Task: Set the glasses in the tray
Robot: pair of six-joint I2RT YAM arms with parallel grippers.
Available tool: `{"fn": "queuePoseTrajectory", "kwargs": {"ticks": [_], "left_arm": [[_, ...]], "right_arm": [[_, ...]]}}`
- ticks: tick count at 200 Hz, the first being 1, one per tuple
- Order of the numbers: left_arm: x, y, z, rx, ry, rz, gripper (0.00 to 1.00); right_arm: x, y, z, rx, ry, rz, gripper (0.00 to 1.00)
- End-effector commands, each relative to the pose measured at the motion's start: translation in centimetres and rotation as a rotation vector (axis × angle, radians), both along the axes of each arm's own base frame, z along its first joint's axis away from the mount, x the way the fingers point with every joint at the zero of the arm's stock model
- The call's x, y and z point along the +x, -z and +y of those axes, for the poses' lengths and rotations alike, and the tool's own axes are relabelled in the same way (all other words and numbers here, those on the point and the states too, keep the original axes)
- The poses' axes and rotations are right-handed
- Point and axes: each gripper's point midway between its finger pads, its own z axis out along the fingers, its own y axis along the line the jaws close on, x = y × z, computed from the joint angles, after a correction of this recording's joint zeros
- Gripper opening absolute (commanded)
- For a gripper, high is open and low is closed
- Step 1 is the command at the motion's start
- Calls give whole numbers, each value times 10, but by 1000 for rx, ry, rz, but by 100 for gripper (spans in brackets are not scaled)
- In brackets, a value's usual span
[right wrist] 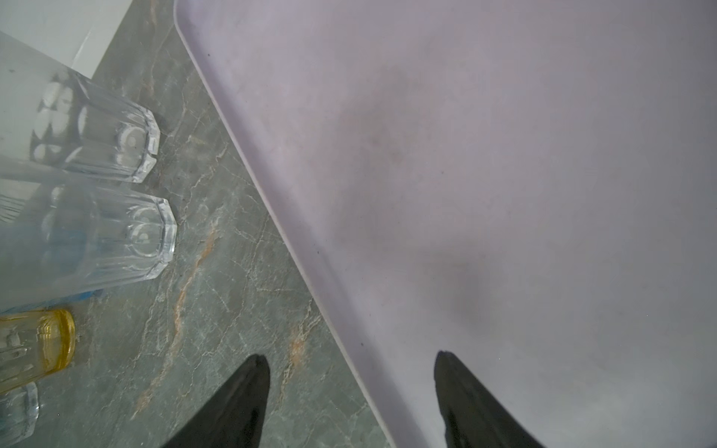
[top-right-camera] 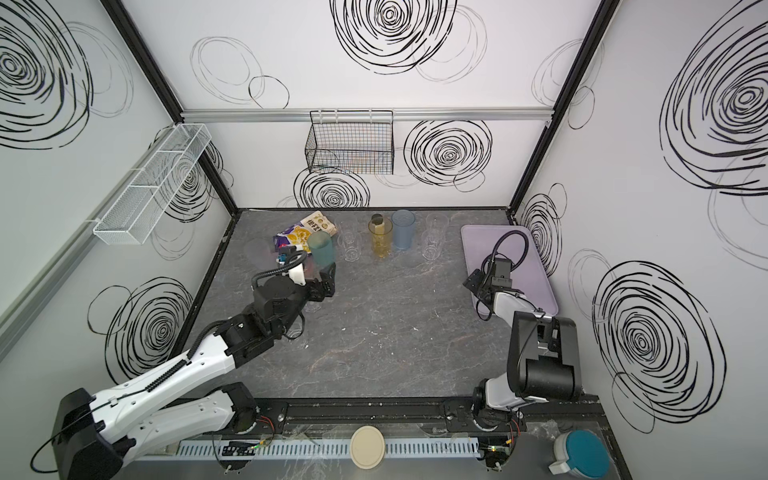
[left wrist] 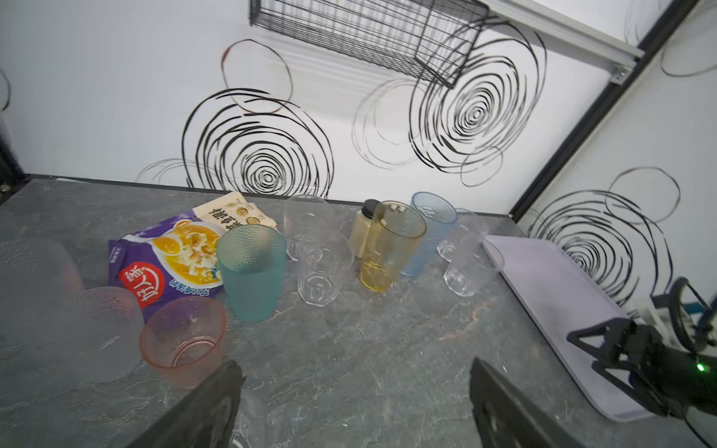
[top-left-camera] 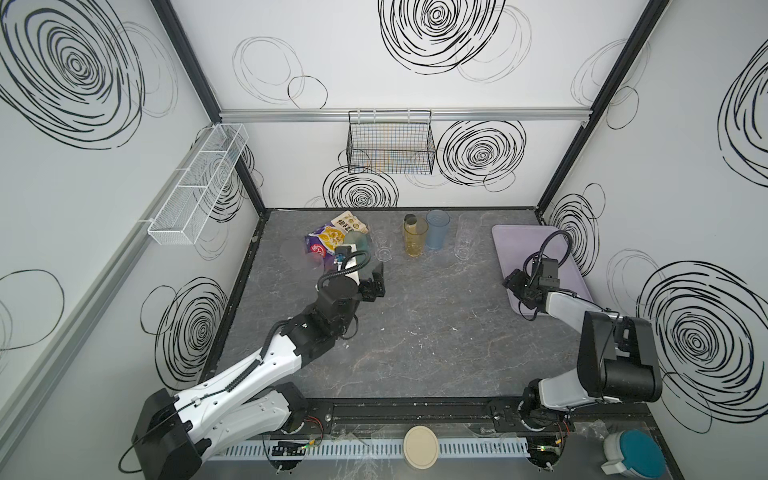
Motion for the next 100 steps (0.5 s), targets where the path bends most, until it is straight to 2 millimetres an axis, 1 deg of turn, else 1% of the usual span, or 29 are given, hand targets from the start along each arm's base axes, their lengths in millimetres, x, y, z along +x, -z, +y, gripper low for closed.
{"fn": "queuePoseTrajectory", "kwargs": {"ticks": [1,31,52,86,100], "left_arm": [[3,-6,-4,82,-38,-63,95],[-2,6,-23,74,59,-35,95],[-3,6,-30,64,94,-30,95],[-5,3,-26,34,92,-43,95],[-5,1,-25,23,96,-45,95]], "right_arm": [[7,-1,3,21,3,-3,72],[-2,14,7,22,-14,41,73],[-12,21,13,28,-22,60,73],[-32,27,45,23,-80,76,75],[-40,28,54,27,-91,75,76]]}}
